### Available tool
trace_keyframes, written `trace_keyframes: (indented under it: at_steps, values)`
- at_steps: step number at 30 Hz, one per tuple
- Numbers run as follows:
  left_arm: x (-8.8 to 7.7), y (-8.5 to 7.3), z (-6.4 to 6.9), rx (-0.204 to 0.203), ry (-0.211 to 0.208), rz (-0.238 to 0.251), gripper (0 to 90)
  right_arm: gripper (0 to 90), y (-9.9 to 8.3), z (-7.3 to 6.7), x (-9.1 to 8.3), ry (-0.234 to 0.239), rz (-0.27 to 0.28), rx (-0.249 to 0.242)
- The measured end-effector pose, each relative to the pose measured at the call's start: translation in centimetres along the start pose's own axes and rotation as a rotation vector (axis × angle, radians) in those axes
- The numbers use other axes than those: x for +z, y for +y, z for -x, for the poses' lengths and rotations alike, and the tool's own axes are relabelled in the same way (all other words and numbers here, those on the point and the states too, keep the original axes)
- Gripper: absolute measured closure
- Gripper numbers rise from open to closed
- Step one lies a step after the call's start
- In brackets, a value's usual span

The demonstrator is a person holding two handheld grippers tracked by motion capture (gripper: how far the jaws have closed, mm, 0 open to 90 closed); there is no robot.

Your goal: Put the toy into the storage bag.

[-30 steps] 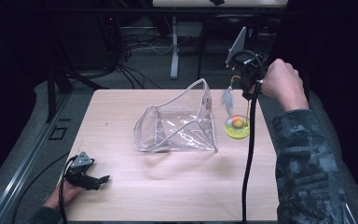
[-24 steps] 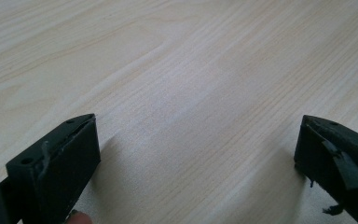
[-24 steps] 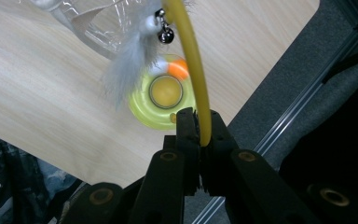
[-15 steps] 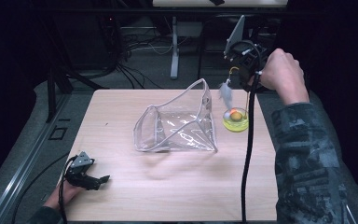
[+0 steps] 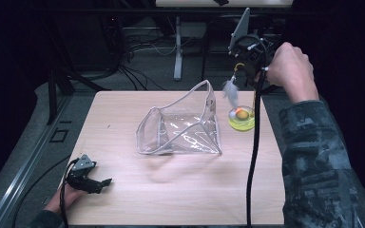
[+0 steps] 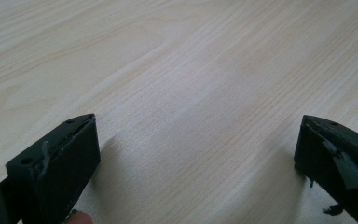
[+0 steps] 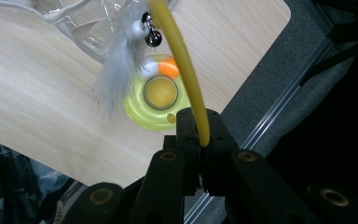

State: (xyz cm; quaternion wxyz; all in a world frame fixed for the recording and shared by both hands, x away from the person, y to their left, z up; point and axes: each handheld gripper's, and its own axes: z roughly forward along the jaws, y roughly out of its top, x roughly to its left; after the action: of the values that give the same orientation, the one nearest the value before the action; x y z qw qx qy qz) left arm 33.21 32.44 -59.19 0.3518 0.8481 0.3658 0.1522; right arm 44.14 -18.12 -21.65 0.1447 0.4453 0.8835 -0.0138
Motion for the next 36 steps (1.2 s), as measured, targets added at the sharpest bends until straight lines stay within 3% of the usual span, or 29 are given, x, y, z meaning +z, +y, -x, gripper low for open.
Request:
trace_keyframes:
  at_steps: [9, 36]
  values:
    - [0.0, 0.0, 0.0, 0.002, 0.000, 0.000, 0.0, 87.2, 0.2, -0.1, -0.8, -0.004, 0.014, 0.003]
    - [0.0, 0.0, 0.0, 0.000, 0.000, 0.000, 0.0, 87.2, 2.6, -1.9, -4.9, -0.081, 0.073, -0.040]
